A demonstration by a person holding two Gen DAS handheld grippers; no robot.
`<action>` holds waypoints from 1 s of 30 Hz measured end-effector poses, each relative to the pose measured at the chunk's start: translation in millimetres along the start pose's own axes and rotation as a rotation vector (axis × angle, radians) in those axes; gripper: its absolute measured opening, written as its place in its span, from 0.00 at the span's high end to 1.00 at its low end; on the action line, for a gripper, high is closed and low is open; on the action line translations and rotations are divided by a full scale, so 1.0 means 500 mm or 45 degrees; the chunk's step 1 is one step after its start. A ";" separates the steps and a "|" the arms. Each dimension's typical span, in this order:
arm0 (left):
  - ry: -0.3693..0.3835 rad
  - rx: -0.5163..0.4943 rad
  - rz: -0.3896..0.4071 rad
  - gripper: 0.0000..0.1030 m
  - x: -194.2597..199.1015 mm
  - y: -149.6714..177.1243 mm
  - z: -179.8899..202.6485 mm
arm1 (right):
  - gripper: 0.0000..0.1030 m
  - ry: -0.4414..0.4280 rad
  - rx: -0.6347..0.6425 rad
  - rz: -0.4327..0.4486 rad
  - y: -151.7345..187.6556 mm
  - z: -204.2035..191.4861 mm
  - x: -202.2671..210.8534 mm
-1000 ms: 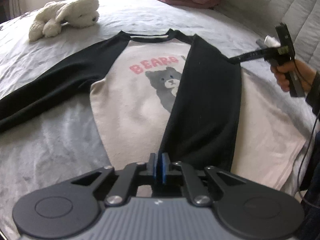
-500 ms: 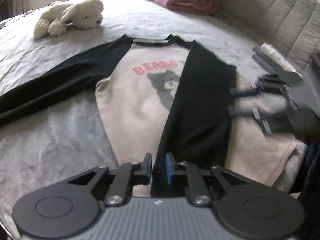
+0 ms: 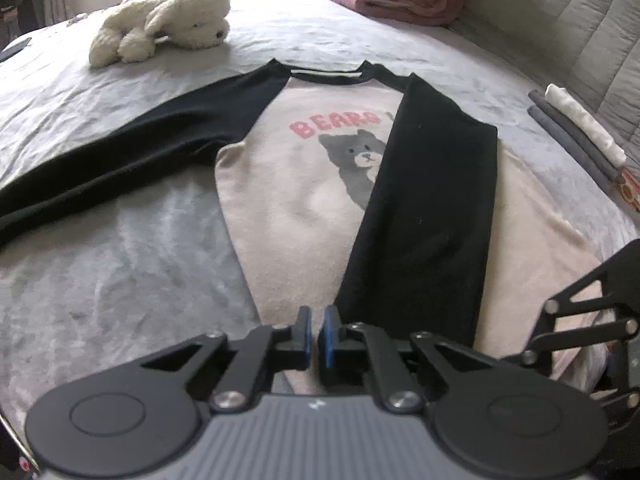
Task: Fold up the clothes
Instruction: 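Fold the cream side panel inward beneath the sleeve with the right gripper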
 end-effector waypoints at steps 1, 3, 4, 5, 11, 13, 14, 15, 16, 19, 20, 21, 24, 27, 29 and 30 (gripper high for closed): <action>-0.002 -0.008 0.003 0.95 0.002 0.000 0.002 | 0.90 -0.015 -0.036 0.012 0.004 0.001 0.006; -0.034 -0.036 -0.016 0.95 -0.006 0.002 0.006 | 0.90 -0.053 -0.118 0.031 0.015 0.001 0.014; -0.056 -0.051 -0.032 0.95 -0.013 0.003 0.008 | 0.90 -0.058 -0.137 0.024 0.020 0.000 0.008; -0.074 -0.062 -0.046 0.95 -0.019 0.003 0.010 | 0.89 -0.057 -0.145 0.010 0.024 -0.002 -0.002; -0.084 -0.039 -0.018 0.94 -0.001 0.000 -0.005 | 0.76 -0.092 -0.135 0.031 0.022 -0.029 -0.005; -0.091 -0.020 0.005 0.94 0.012 -0.003 -0.015 | 0.75 -0.119 -0.149 0.062 0.019 -0.027 0.008; -0.084 -0.019 0.019 0.94 0.018 -0.003 -0.015 | 0.75 -0.143 -0.176 0.085 0.018 -0.020 0.015; -0.073 -0.023 0.034 0.94 0.023 -0.004 -0.012 | 0.75 -0.168 -0.219 0.113 0.017 -0.011 0.022; -0.062 -0.028 0.049 0.94 0.029 -0.005 -0.009 | 0.75 -0.176 -0.258 0.128 0.017 -0.003 0.024; -0.022 -0.107 0.063 0.94 0.030 -0.002 0.024 | 0.75 -0.181 -0.342 0.120 0.018 0.010 0.012; -0.029 -0.145 0.047 0.94 0.021 0.001 0.035 | 0.75 -0.186 -0.346 0.086 0.020 0.007 -0.001; -0.037 -0.182 0.032 0.94 0.013 0.004 0.046 | 0.77 -0.191 -0.349 0.052 0.023 0.004 -0.014; -0.077 -0.289 -0.020 0.94 -0.012 0.018 0.069 | 0.78 -0.203 -0.320 -0.003 0.023 -0.013 -0.031; -0.121 -0.350 -0.049 0.94 -0.023 0.028 0.072 | 0.78 -0.190 -0.290 -0.009 0.019 -0.012 -0.018; -0.136 -0.351 -0.046 0.93 -0.017 0.029 0.069 | 0.79 -0.191 -0.336 0.023 0.019 0.009 -0.002; -0.143 -0.349 -0.044 0.93 -0.014 0.030 0.067 | 0.79 -0.191 -0.359 0.039 0.020 0.019 0.005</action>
Point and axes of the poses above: each gripper's, at about its wrist camera, not at the fingertips, and x roughly against the way its jaws point, z to its right, y to its underside, the point moved 6 cm from there along -x, roughly the way its jaws point, and after that the axes turned 15 degrees about -z, right-handed, at the moved point
